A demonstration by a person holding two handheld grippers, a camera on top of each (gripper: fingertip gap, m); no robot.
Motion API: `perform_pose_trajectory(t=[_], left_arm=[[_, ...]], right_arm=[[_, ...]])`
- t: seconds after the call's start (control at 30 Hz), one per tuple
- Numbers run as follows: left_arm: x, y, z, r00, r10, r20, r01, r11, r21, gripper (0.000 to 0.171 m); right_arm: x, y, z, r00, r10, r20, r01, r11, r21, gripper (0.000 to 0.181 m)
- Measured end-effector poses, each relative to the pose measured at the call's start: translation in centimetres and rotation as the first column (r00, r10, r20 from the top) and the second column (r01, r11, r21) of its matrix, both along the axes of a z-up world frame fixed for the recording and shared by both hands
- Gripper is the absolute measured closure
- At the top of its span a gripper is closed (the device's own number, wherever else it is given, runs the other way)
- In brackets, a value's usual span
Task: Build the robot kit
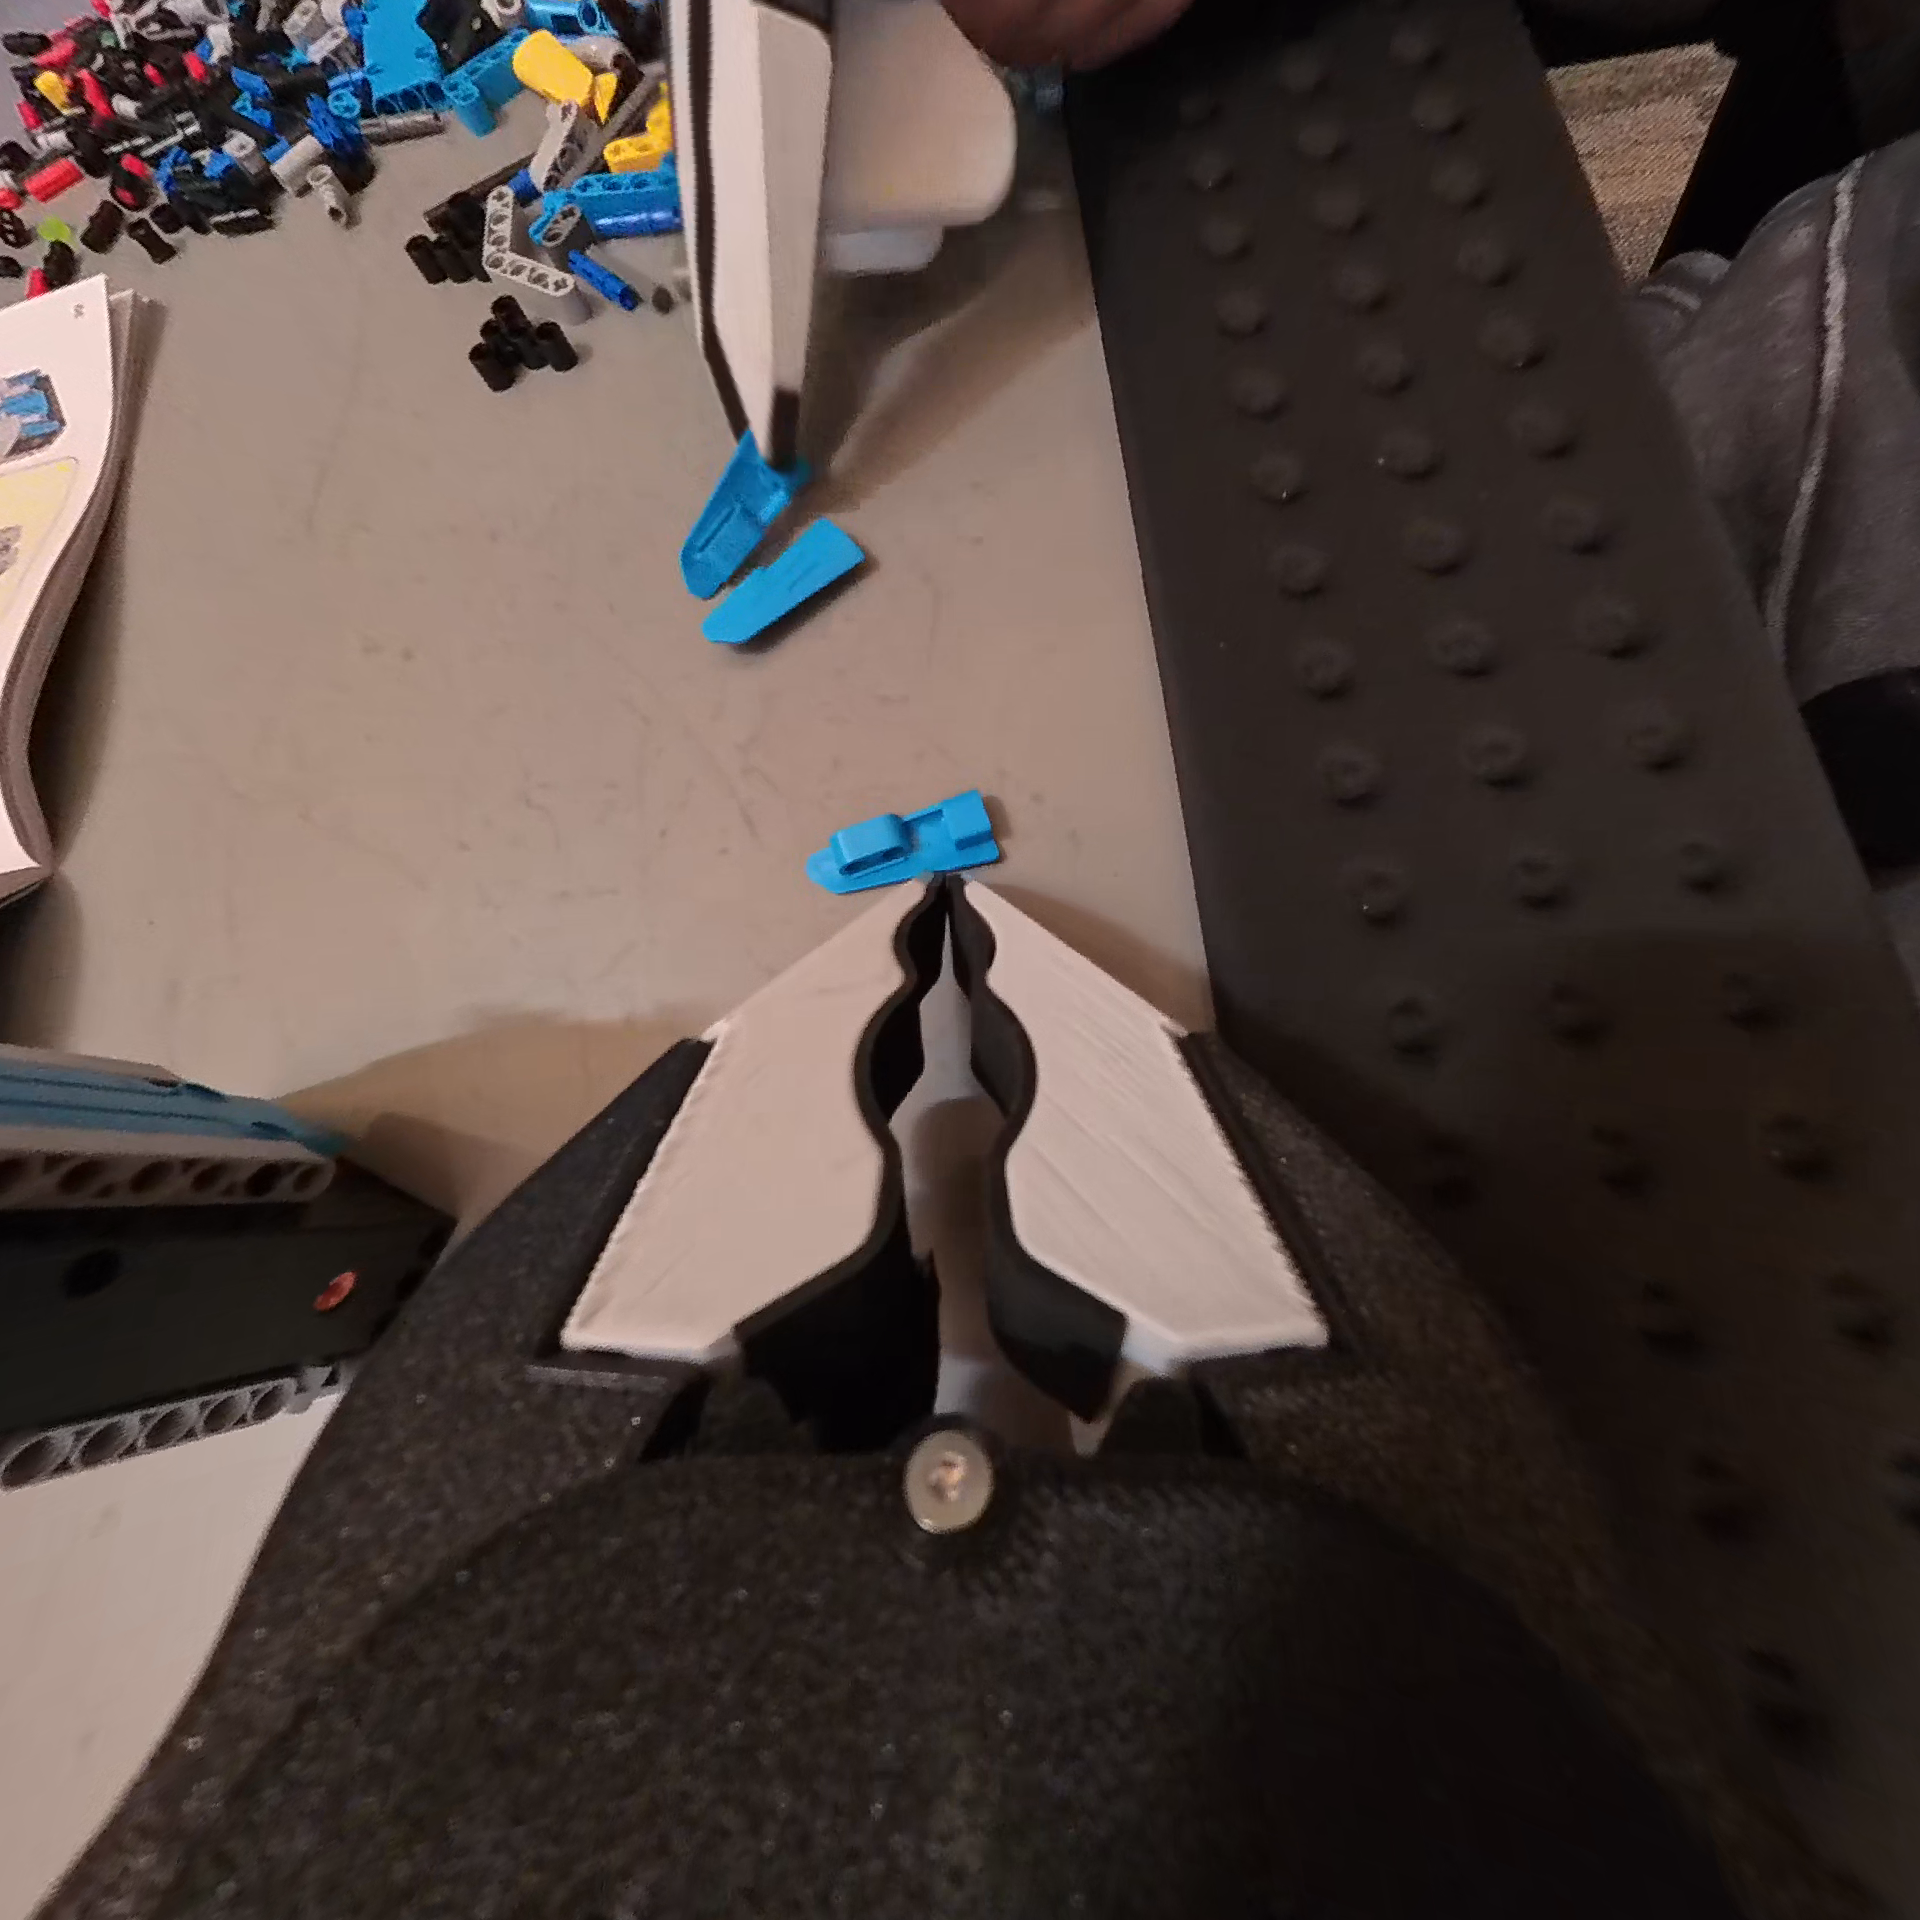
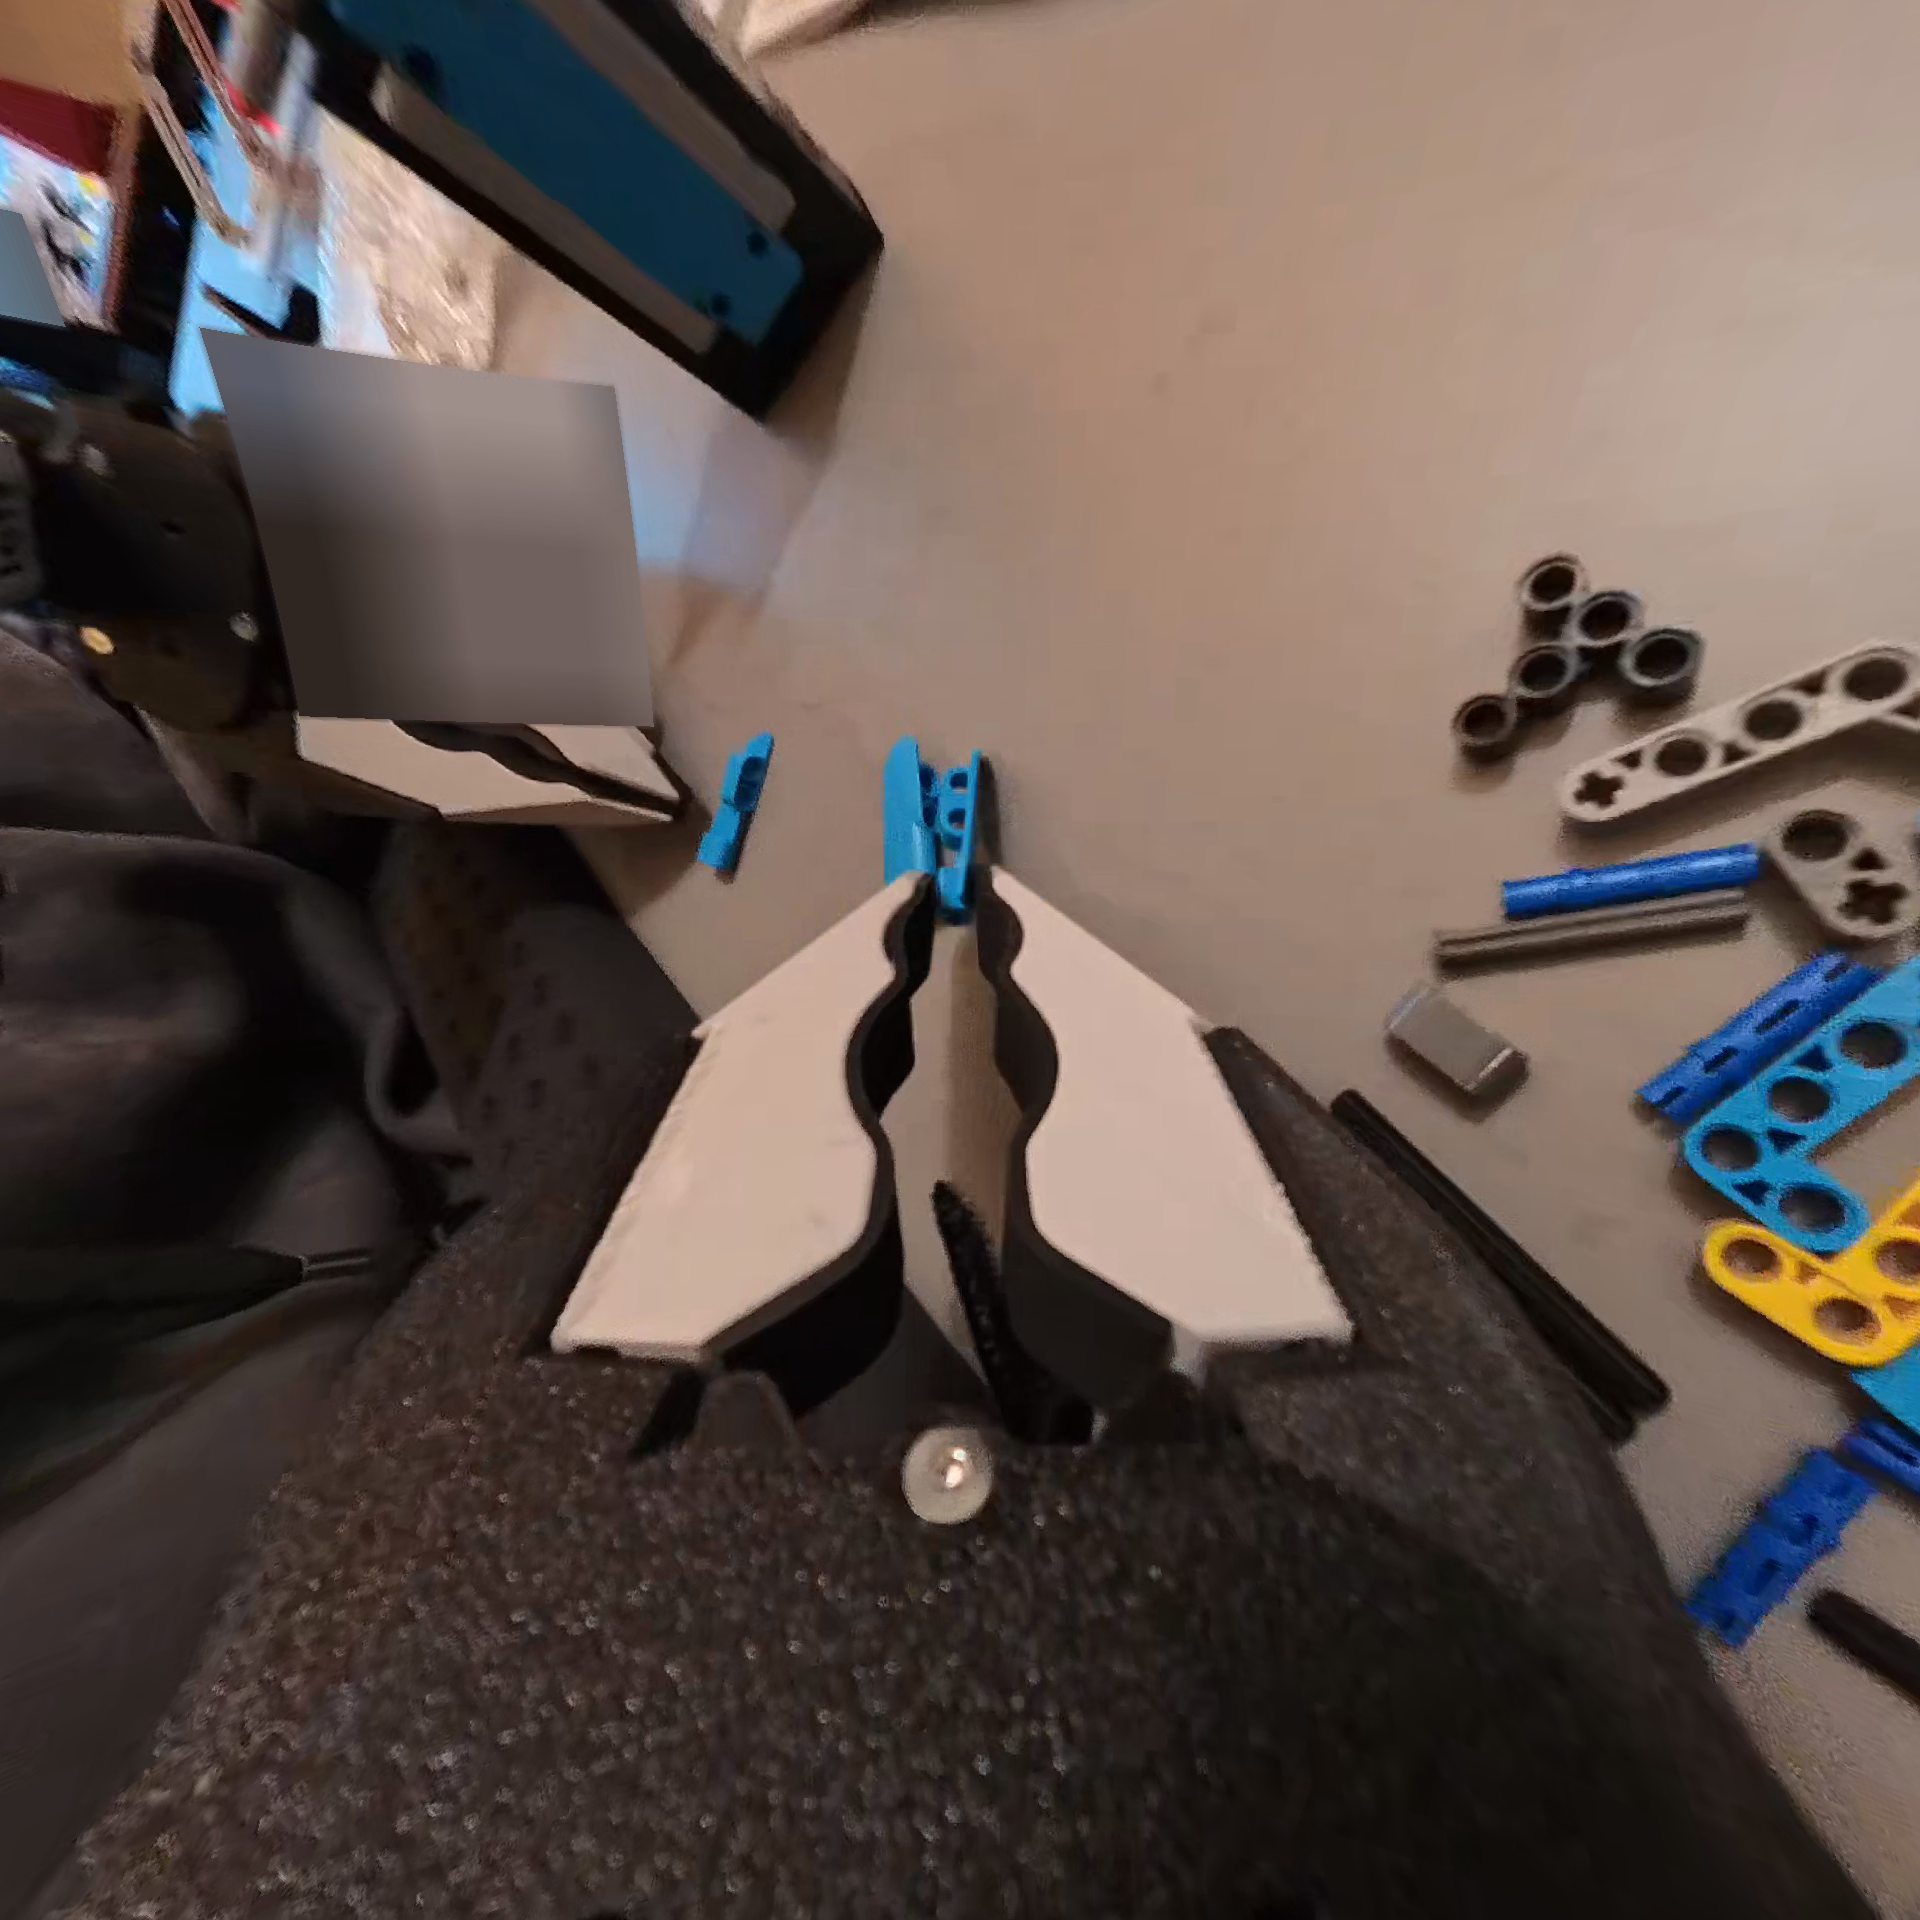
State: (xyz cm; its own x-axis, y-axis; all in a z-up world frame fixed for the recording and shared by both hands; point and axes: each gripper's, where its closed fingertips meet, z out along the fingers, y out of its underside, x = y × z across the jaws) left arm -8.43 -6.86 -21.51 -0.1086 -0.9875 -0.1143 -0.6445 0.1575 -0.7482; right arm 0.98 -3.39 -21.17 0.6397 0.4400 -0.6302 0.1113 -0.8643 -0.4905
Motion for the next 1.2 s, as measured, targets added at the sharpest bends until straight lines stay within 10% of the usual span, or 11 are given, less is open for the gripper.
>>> perform_pose_trajectory(t=[0.4, 0.73, 1.2], left_arm=[[0.1, 0.6, -0.4, 0.999, 0.037, -0.022, -0.036, 0.998, 0.048, 0.171], [0.2, 0.6, -0.5, 0.999, 0.038, -0.026, -0.037, 0.998, 0.059, 0.171], [0.2, 0.6, -0.5, 0.999, 0.042, -0.027, -0.039, 0.994, 0.100, 0.171]], right_arm=[[-0.9, -0.3, -0.7, 0.915, 0.130, 0.383, -0.244, 0.932, 0.266, 0.138], [-0.8, 1.5, -1.1, 0.867, 0.037, 0.496, -0.219, 0.924, 0.314, 0.162], [1.9, 13.5, -1.0, 0.795, -0.023, 0.606, -0.182, 0.944, 0.274, 0.167]])
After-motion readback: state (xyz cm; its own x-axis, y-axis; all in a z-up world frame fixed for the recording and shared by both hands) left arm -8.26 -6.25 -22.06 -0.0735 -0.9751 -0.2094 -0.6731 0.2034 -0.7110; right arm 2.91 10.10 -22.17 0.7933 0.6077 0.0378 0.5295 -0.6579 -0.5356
